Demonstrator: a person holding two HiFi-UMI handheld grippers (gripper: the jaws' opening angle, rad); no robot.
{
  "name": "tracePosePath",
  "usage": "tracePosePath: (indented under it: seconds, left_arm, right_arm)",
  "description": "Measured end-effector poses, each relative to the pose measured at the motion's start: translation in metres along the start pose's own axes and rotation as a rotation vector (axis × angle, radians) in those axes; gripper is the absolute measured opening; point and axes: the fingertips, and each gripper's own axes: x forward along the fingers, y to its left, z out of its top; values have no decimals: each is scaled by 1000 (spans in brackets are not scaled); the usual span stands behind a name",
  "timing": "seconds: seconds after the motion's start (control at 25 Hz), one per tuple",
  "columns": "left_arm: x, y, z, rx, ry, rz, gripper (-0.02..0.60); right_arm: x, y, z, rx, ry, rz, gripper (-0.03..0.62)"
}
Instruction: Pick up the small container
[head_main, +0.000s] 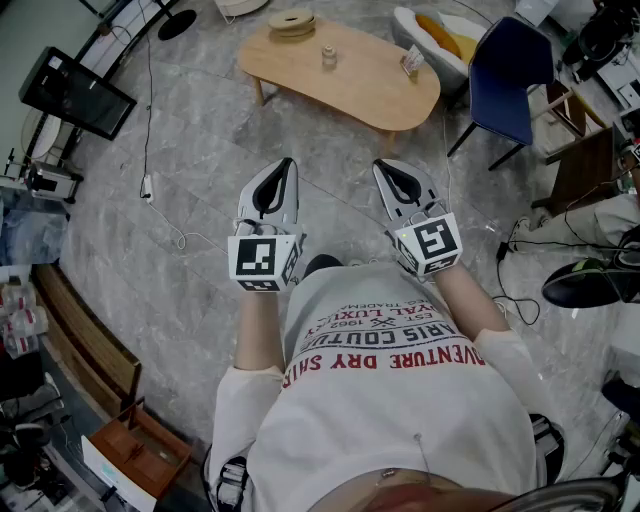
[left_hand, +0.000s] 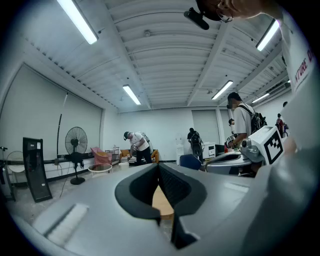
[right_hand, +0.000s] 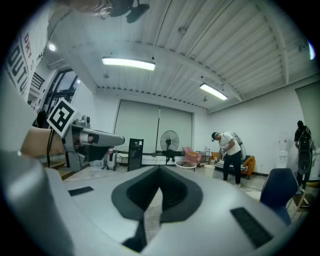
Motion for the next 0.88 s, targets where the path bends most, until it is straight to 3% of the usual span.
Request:
tracePosePath:
  seconds: [0.52,0.64,0.68,0.76,0.88]
  left_arm:
    - [4,-19,-1,-1,11,-7,12]
    - [4,-22,-2,-32,4,-22,14]
    - [5,-23,-3,-48,3,-31,59]
    - [8,-25,-6,-69,3,-48,268]
    - [9,-26,-13,-57,26,-40,298]
  right_arm:
    - [-18,-11,-1,30,-17,-8,6]
    - [-21,-13,-1,47,-26,-10,8]
    - [-20,-13,-1,50,-27,-11,8]
    - [-19,-15,-3,59,-26,-10,8]
    - [-16,-17,-8,77,-22,-1,8]
